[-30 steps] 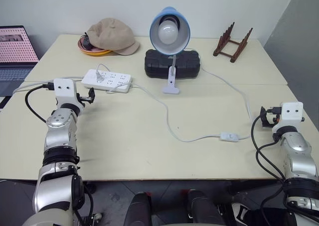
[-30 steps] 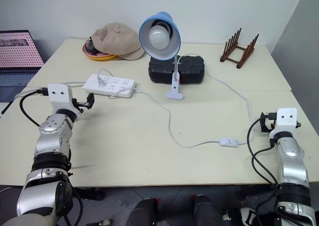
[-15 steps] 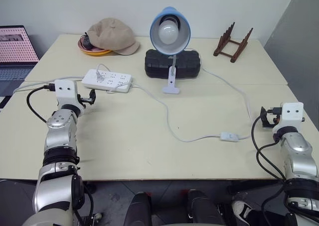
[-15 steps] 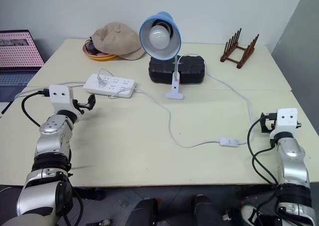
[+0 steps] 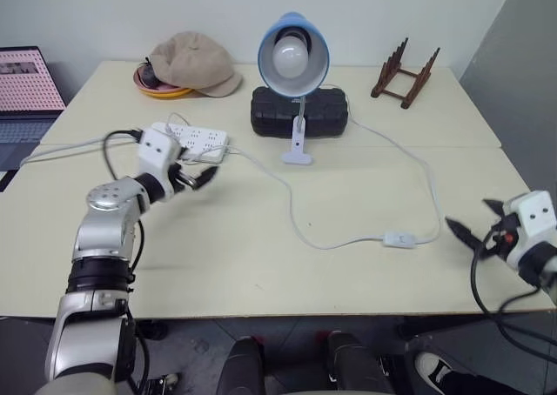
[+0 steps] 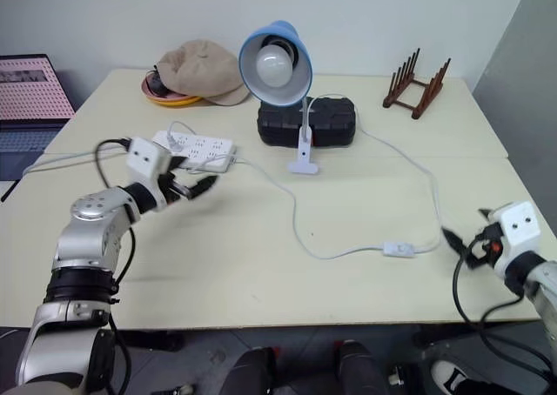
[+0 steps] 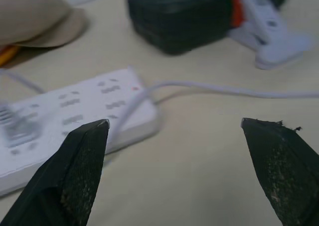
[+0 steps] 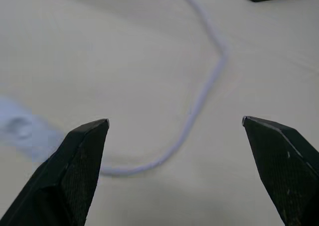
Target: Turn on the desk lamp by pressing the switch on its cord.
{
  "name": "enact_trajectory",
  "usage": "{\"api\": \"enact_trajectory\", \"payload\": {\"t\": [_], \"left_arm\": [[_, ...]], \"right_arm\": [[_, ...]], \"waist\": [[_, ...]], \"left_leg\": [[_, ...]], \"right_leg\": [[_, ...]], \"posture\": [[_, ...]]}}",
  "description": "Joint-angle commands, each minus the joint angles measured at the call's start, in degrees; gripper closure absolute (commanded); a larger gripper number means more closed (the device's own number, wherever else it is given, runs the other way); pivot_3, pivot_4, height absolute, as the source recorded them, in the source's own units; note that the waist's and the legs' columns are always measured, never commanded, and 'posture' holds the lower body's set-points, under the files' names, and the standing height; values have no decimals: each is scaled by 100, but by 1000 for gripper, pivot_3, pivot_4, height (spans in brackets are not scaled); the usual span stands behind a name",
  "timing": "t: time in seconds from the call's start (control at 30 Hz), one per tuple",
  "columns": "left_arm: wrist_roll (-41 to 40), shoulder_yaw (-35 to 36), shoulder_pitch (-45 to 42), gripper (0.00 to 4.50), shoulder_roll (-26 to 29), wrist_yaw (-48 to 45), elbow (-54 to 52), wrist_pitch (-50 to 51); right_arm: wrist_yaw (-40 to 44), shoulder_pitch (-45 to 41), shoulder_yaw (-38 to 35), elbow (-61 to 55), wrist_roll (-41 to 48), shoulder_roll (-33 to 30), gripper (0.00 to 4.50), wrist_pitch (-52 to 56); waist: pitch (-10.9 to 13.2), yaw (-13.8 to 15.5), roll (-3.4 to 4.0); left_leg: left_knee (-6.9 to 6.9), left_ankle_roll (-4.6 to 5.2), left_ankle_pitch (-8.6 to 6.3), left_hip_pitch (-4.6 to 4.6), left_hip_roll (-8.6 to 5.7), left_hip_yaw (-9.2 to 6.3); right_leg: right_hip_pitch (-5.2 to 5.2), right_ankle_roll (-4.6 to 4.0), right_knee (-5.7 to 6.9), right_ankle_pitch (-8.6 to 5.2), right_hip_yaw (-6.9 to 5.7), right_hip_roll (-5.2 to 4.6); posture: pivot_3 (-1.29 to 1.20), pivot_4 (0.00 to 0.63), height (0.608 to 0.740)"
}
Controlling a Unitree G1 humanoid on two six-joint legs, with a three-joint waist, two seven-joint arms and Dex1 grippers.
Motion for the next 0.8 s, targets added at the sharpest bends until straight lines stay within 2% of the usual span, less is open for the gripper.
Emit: {"api": "enact_trajectory", "payload": {"t": [0.03,0.17,0.37,0.63,0.8], "left_arm": [[-462,-453,28,83,337,-1035,-1334,523],[-643,-772,87,83,455,-1482,-2050,770],[-750,-1251,258,83,295,-1736,-2929,817],[-1159,-1260,247,83,134,-1735,-3589,1049],[-1200,-1292,221,83,49,-1609,-3696,1078]], "right_arm": [[1054,-502,383,84,145,-583,0,-58],[1597,-1571,1148,934,-221,-674,0,-484],[2460,-2520,2166,2085,-920,-648,0,-1255],[3259,-2842,2577,2612,-1135,-742,0,-1500],[3302,-2836,2589,2718,-1274,-657,0,-1656]], "waist": [[3,-21,-6],[4,-79,-7],[7,-68,-3],[9,-42,-2],[9,-47,-2]], "left_leg": [[3,0,0,0,0,0],[7,0,0,5,-2,1],[1,1,0,-2,-2,0],[-12,1,-2,-4,-2,-4],[-6,1,-1,1,-2,-3]], "right_leg": [[0,0,0,0,0,0],[2,-1,-1,0,0,-4],[-1,-5,-3,-13,-3,-2],[-6,22,2,-11,-8,-1],[-4,1,8,-23,-6,-1]], "posture": [[0,150,740],[0,150,740],[0,150,740],[0,150,740],[0,150,740]]}}
